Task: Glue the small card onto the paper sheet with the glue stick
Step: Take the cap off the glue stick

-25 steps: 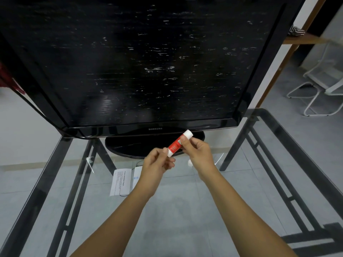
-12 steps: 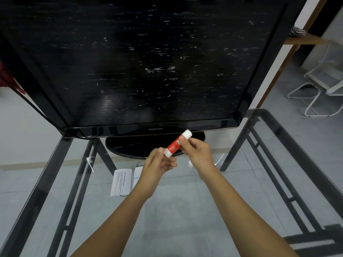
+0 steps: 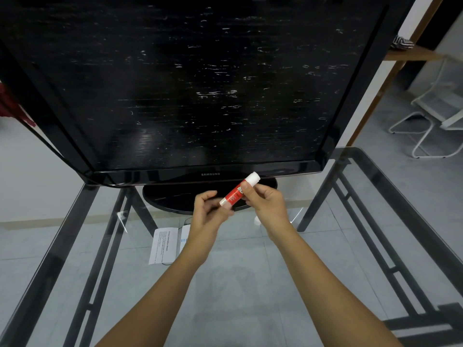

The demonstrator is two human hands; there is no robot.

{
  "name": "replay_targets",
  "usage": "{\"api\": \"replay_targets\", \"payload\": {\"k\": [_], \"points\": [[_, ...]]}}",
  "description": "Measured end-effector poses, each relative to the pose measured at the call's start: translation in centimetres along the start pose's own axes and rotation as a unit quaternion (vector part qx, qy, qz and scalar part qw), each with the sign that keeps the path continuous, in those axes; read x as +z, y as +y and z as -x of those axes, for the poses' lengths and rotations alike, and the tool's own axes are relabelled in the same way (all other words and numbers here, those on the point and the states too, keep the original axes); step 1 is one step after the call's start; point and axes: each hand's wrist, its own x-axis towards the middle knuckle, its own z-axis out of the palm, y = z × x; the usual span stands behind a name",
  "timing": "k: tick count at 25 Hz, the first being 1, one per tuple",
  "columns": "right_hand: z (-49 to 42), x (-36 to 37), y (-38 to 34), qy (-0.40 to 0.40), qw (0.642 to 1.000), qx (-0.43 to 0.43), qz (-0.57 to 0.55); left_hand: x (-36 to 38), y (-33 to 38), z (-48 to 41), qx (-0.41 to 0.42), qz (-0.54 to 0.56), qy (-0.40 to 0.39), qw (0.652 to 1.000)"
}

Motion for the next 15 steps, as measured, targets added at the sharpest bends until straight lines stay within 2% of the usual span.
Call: {"api": "replay_targets", "payload": {"k": [2, 5, 12, 15], "points": [[0.0, -0.14, -0.01, 0.003, 1.0, -0.001, 0.004, -0.08, -0.15, -0.16, -0.06, 0.039, 0.002, 0.997], [0.05, -0.19, 0.09, 0.001, 1.0, -0.004, -0.002, -0.01, -0.18, 0.03, -0.018, -0.009, 0.008, 1.0], [-0.03, -0.06, 0.08, 0.0, 1.0, -0.004, 0.001, 0.4, 0.34, 0.16, 0.077, -0.045, 0.036, 0.995], [-0.15, -0.02, -0.13, 0.0, 1.0, -0.007, 0.0, 0.58, 0.42, 0.27, 0.056, -0.029, 0.039, 0.997]]}}
